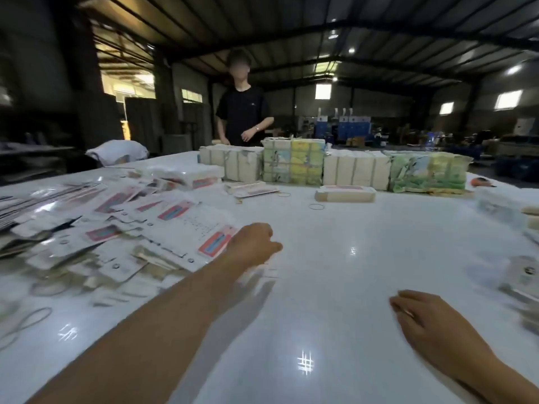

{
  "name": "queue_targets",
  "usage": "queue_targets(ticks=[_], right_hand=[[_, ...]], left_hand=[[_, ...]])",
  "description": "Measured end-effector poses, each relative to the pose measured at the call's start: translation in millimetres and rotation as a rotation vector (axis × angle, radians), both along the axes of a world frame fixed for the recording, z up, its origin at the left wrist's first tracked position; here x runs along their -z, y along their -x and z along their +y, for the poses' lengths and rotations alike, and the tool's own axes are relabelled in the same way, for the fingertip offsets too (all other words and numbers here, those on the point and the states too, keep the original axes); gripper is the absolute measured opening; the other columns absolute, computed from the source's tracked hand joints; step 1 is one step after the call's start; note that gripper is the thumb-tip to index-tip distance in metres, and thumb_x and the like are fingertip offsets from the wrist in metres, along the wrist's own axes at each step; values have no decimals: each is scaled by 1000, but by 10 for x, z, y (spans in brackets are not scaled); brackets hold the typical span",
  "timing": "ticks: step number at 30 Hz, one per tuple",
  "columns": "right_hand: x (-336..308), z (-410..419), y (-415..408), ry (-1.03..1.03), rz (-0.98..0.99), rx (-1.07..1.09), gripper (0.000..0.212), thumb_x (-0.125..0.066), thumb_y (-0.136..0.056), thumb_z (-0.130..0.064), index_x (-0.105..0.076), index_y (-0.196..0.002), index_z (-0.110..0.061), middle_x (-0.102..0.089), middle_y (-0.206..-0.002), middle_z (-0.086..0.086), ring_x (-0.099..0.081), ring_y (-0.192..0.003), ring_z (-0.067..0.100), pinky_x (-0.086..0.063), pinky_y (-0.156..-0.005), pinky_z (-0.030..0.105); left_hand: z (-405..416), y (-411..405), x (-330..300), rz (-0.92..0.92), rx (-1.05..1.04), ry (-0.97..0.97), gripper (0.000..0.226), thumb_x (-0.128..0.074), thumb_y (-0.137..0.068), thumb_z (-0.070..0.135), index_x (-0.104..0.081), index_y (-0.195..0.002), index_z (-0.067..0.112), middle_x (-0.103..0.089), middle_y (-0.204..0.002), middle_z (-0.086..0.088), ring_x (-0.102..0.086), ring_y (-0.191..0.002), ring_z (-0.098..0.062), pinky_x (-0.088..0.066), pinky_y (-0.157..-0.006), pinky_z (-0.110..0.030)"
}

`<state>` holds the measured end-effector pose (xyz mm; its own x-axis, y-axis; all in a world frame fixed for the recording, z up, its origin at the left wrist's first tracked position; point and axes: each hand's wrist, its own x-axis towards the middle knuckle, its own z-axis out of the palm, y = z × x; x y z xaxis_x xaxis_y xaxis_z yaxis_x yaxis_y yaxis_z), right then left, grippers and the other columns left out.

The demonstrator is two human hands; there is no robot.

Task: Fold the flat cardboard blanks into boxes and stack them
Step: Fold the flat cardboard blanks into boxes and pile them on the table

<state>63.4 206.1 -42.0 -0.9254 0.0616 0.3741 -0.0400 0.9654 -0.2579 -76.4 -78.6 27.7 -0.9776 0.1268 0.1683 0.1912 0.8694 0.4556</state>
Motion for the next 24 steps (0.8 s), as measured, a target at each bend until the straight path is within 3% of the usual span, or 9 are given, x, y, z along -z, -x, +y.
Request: queue_targets(ticks=[4, 8, 11, 14, 18, 21, 24], right_hand=[[-8, -54, 46, 51, -76, 54, 23, -65, -86, -14, -74, -107, -16, -64, -122, 3, -54, -120, 25, -39, -99, 35], [15, -62, 97, 130, -69, 78, 21, -70, -79, -1, -77, -97, -9, -68, -113, 14, -58, -112, 36, -43, -96, 45], [22, -59, 96, 129, -79, 77, 21, -69, -80, -2, -76, -98, -10, -67, -114, 13, -58, -113, 36, -42, -98, 46], [20, -82, 77, 142, -77, 81, 22, -69, -80, -2, -76, -100, -11, -67, -115, 11, -56, -114, 35, -41, -99, 44], [4, -88, 81, 135, -76, 80, 23, -69, -80, -3, -76, -101, -12, -66, -117, 10, -56, -116, 33, -40, -100, 42], [-25, -93, 74, 115, -86, 84, 24, -68, -82, -7, -75, -105, -14, -64, -121, 6, -54, -119, 28, -39, -102, 37], [-38, -101, 57, 103, -78, 76, 25, -66, -85, -10, -73, -108, -16, -63, -123, 2, -52, -120, 24, -37, -101, 34]], left_hand=[[-914, 282, -3, -142, -449, 253, 89, -61, -70, 72, -39, -133, 14, -33, -143, -13, -28, -132, -31, -31, -100, -46], [-1237, 481, 140, -185, -502, 358, 112, -67, -58, 77, -27, -141, 13, -23, -148, -15, -22, -134, -33, -28, -102, -48], [-1309, 641, 128, -178, -514, 281, 98, -74, -57, 69, -39, -130, 13, -37, -139, -14, -38, -124, -32, -36, -97, -45], [-1423, 752, 129, -194, -470, 189, 71, -79, -60, 59, -47, -102, 12, -55, -110, -9, -53, -99, -27, -47, -90, -41], [-1478, 792, 37, -194, -463, 15, 57, -83, -67, 36, -42, -96, 10, -48, -78, -5, -51, -73, -22, -48, -66, -33], [-1527, 800, -90, -132, -453, -105, 46, -84, -66, 22, -45, -84, 7, -55, -80, -8, -52, -66, -21, -40, -51, -30], [-1602, 745, -190, -93, -412, -103, 33, -82, -70, 19, -54, -84, 7, -61, -84, -8, -53, -65, -18, -38, -49, -28]])
